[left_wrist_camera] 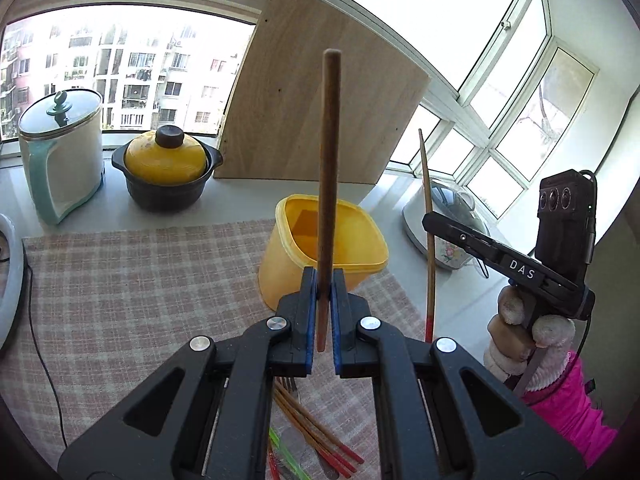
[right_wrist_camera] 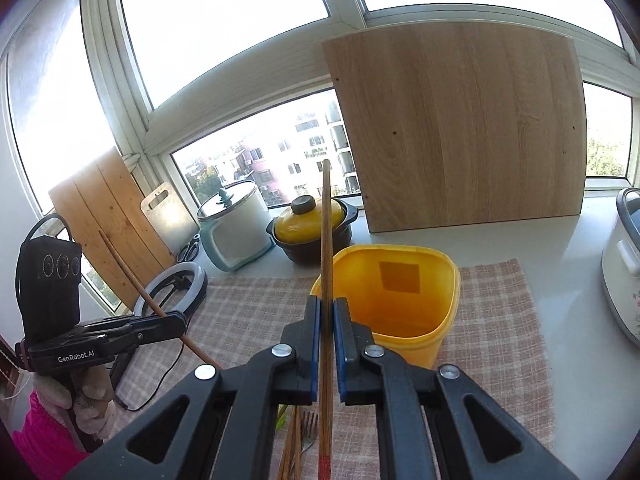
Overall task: Organize utensils
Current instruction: 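Lower both chopsticks into the yellow container and open both tools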
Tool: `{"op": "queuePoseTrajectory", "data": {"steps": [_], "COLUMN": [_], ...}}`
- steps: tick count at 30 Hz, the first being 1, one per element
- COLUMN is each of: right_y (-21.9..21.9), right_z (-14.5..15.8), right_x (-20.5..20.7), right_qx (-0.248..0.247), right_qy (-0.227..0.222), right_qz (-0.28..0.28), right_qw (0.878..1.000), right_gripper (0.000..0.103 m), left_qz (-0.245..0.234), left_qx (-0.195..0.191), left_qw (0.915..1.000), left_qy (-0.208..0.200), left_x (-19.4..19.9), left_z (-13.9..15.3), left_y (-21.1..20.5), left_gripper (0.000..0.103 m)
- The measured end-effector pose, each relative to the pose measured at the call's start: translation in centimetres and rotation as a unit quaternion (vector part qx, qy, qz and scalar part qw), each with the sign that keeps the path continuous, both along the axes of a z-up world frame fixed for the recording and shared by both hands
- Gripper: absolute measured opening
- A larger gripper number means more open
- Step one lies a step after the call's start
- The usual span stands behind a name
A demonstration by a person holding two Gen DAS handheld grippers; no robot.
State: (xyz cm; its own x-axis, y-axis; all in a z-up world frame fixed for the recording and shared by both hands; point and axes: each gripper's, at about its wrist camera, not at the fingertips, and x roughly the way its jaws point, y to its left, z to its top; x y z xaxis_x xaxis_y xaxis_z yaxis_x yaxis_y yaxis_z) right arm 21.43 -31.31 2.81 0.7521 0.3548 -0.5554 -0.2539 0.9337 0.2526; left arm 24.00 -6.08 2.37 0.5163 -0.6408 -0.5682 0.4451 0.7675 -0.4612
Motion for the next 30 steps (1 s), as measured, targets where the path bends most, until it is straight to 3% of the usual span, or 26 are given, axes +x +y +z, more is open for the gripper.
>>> {"op": "queuePoseTrajectory", "data": {"steps": [5, 13, 23, 30], "right_y": [-0.2, -1.1, -2.3, -2.0], "right_z": [1.8, 2.2, 0.4, -1.8], "right_x": [2.1, 6.3, 10.2, 10.9], "right_qx": [-0.016, -0.016, -0.008, -0.019], "right_qy": [-0.03, -0.049, -0.057, -0.046], "right_qz": [-0.022, -0.069, -0.115, -0.111], "right_qw": [0.999, 0.996, 0.992, 0.993], "right_gripper": [0.004, 0.004, 0.004, 0.004], "left_qz": [0.004, 0.012, 0.021, 0.013], "left_qx": [-0.011, -0.007, 0.01, 0.031], "left_qw": [0.9998, 0.9996, 0.9997, 0.9994], "left_qy": [-0.013, -0.025, -0.007, 0.012], "left_x": [2.3, 5.1, 7.7, 8.0], "left_z": [1.7, 2.7, 0.7, -1.5], "left_y": [-1.1, -3.3, -5.3, -6.6], "left_gripper": [0.004, 0.004, 0.004, 0.004]}}
